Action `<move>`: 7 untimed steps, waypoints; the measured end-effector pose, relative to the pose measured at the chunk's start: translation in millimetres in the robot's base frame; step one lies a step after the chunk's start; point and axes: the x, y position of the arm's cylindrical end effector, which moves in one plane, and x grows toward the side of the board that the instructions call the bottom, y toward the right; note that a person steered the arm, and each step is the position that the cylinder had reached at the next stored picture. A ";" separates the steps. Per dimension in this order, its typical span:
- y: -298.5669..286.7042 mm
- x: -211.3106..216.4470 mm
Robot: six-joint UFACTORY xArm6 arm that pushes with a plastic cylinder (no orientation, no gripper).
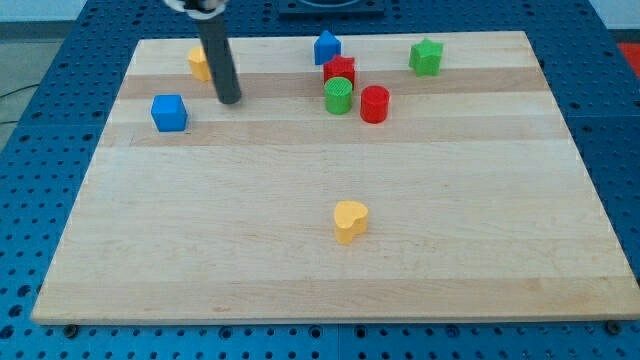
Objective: Push the yellow heart towards the right center
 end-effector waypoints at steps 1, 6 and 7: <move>40.3 -1.7; 52.2 198.3; 136.0 201.8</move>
